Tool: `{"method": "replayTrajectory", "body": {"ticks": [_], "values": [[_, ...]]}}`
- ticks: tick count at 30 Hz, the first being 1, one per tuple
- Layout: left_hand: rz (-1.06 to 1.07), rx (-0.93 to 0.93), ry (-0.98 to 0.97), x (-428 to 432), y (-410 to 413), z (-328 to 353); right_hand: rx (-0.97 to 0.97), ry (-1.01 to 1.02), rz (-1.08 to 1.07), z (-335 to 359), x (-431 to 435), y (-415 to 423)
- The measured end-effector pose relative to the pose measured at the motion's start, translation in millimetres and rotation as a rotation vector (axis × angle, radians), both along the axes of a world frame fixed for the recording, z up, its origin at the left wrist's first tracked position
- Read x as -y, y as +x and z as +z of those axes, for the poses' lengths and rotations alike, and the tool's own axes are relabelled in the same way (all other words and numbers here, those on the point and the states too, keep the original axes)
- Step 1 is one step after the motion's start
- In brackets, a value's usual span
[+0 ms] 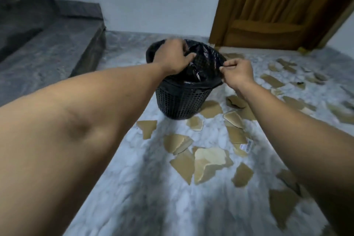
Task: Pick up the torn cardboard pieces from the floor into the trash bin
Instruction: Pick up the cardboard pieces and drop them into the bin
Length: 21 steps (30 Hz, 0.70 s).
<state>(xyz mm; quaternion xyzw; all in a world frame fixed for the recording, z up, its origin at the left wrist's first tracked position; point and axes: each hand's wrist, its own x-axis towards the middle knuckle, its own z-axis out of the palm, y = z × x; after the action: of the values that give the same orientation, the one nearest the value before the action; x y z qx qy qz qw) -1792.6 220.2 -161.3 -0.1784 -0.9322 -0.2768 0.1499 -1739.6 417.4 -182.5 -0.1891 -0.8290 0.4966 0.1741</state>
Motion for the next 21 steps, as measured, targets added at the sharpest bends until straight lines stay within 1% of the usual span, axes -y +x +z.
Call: {"method": "replayTrajectory", "body": {"ticks": [3,5,6,7,9,10,11,12,14,15,17,19,20,21], "values": [[-0.267,-0.256,-0.161,-22,19,-9,0.095,0.022,-0.051,-26,-7,3],[-0.418,-0.386,-0.273,-40,31,-16,0.096,-0.007,-0.086,-43,-5,10],[-0.484,-0.427,-0.286,-49,39,-22,0.113,-0.004,-0.099,-51,-3,17],[-0.552,-0.445,-0.259,-55,46,-30,0.124,0.029,-0.097,-64,-4,23],[-0.653,-0.435,-0.207,-62,61,-51,0.186,0.242,-0.013,-92,-7,45],[-0.676,-0.392,-0.249,-62,67,-61,0.235,0.365,0.047,-106,-7,57],[-0.687,-0.331,-0.341,-62,72,-71,0.297,0.464,0.112,-125,-10,66],[-0.684,-0.249,-0.459,-61,75,-80,0.395,0.508,0.166,-141,-12,76],[-0.657,-0.047,-0.626,-57,80,-95,0.571,0.511,0.310,-177,-16,90],[-0.643,0.052,-0.693,-54,81,-101,0.601,0.529,0.407,-191,-16,96],[-0.656,0.275,-0.892,-47,85,-112,0.654,0.593,0.574,-214,-17,104],[-0.635,0.449,-1.088,-39,90,-126,0.725,0.711,0.616,-224,-17,112],[-0.615,0.475,-1.129,-35,94,-134,0.761,0.773,0.603,-225,-16,117],[-0.594,0.474,-1.123,-32,100,-143,0.781,0.823,0.589,-224,-16,120]]}}
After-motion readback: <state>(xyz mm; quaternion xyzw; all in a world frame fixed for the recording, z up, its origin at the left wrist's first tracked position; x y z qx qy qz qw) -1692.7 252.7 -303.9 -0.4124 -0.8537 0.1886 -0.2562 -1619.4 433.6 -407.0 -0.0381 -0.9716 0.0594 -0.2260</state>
